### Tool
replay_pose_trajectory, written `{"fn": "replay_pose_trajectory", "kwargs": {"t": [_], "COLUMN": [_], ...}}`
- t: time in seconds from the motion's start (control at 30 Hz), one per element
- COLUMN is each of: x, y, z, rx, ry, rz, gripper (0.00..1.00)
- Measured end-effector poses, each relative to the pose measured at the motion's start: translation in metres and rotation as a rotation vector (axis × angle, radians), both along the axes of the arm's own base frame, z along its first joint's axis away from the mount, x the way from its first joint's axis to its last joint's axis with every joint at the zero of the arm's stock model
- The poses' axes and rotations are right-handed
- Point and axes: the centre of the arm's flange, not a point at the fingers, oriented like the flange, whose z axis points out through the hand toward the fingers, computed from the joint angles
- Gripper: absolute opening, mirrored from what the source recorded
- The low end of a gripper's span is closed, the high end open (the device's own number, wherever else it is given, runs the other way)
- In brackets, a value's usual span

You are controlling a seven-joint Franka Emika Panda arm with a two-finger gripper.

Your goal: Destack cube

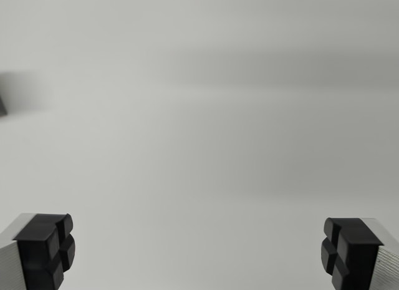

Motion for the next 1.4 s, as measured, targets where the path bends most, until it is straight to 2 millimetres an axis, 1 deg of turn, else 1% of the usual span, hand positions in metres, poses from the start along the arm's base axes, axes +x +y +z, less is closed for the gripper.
{"fn": "replay_pose_trajectory", "kwargs": {"t": [0.5, 0.7, 0.97, 1.4], "x": [0.0, 0.0, 0.001, 0.003], "y": [0.0, 0.003, 0.01, 0.031], "z": [0.0, -0.001, -0.005, -0.015], "rx": [0.0, 0.0, 0.001, 0.004], "ry": [0.0, 0.002, 0.007, 0.013], "rz": [0.0, 0.004, 0.012, 0.035], "gripper": [1.0, 1.0, 1.0, 1.0]}}
